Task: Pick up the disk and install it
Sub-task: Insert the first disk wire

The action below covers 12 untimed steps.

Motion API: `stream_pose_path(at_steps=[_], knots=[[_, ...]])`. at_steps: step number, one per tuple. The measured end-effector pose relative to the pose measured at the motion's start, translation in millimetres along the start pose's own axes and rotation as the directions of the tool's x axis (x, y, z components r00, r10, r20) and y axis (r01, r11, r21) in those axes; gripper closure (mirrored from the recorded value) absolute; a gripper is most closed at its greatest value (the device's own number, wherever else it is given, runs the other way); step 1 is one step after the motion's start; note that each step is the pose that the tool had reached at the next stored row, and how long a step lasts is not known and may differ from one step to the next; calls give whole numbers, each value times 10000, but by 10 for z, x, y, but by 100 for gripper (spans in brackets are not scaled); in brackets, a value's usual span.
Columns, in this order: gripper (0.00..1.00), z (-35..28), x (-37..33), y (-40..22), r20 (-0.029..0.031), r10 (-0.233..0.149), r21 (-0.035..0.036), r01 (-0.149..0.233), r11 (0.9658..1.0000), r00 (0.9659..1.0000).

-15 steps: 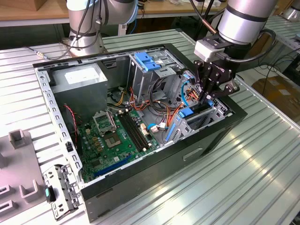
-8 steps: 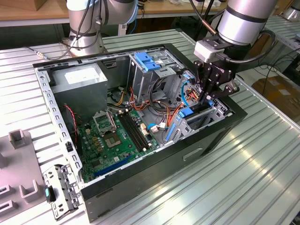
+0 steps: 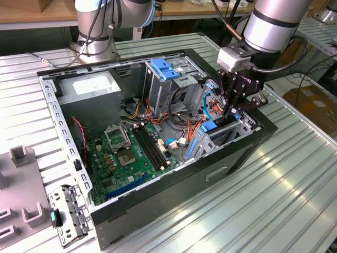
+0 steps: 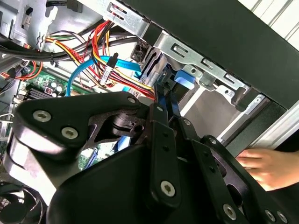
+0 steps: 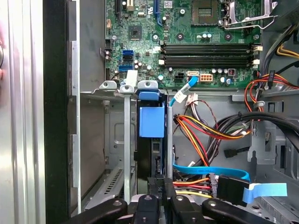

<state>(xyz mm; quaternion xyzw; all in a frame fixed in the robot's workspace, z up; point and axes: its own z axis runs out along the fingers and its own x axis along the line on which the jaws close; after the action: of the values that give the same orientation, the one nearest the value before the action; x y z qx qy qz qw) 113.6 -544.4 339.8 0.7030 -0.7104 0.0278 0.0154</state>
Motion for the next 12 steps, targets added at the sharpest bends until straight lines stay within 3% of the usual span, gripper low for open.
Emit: stream_pose_path(at_steps=[2, 3, 5, 7, 9, 12], knots=[[82, 1, 0, 0, 4, 0, 0, 0, 10000, 10000], [76, -13, 1, 0, 3, 0, 0, 0, 10000, 10000], [76, -86, 5, -2, 0, 0, 0, 0, 10000, 10000], [76, -108, 7, -2, 3, 1, 0, -1, 10000, 10000], [89, -114, 7, -2, 0, 0, 0, 0, 10000, 10000], [89, -119, 7, -2, 0, 1, 0, -1, 10000, 10000]])
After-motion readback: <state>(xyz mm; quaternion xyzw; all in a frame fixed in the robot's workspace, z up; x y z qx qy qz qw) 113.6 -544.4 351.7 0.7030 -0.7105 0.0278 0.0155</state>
